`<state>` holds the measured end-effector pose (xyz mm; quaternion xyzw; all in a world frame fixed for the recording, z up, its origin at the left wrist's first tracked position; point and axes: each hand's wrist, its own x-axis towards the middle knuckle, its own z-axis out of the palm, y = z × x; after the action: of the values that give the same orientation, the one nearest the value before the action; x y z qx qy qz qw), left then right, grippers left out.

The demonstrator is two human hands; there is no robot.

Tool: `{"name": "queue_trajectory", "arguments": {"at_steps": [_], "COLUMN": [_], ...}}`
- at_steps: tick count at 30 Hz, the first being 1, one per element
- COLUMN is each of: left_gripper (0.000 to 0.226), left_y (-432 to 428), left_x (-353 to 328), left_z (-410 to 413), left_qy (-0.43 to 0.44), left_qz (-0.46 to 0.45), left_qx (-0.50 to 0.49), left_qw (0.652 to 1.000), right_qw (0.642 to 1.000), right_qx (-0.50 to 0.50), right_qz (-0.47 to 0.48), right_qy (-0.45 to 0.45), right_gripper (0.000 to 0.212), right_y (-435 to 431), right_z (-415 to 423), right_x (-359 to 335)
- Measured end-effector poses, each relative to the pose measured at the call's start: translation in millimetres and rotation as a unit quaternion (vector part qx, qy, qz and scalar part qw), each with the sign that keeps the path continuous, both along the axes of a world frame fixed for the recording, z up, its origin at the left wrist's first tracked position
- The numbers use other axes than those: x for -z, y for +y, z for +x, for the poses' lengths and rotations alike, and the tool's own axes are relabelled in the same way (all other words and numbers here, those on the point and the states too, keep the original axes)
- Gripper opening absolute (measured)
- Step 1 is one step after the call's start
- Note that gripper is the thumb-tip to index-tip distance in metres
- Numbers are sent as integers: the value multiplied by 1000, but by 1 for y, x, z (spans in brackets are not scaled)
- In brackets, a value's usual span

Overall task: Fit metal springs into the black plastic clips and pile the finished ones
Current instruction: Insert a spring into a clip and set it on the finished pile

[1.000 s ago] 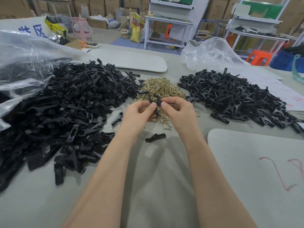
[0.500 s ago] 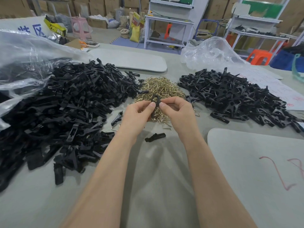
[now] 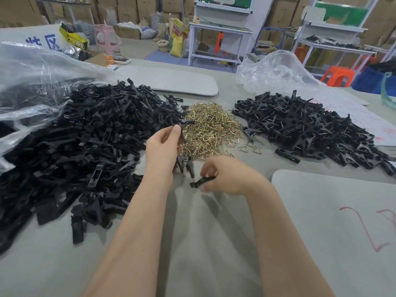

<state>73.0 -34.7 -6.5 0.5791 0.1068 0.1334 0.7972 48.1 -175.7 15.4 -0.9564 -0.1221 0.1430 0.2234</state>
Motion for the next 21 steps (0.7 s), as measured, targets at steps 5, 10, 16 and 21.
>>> {"name": "queue_trajectory", "arguments": {"at_steps": [5, 10, 16, 21], "left_gripper": [9, 10, 14, 17], "left_y": [-4, -7, -11, -14], "left_x": [3, 4, 3, 1], "left_z": [0, 1, -2, -7], "left_qy": [3, -15, -38, -43], "left_qz": [14, 62, 106, 150], "left_qx": [50, 62, 103, 155], "left_qw": [999, 996, 988, 975], "right_qw": [994, 917, 751, 795], "right_qx": [38, 153, 187, 164], "right_qz": [74, 338, 632, 582], "right_qy": [-66, -145, -50, -49], "right_gripper": [10, 11, 20, 24], "right_y": [2, 0, 1, 6], "right_z": [4, 8, 7, 8], "right_x": [2, -2, -5, -1]}}
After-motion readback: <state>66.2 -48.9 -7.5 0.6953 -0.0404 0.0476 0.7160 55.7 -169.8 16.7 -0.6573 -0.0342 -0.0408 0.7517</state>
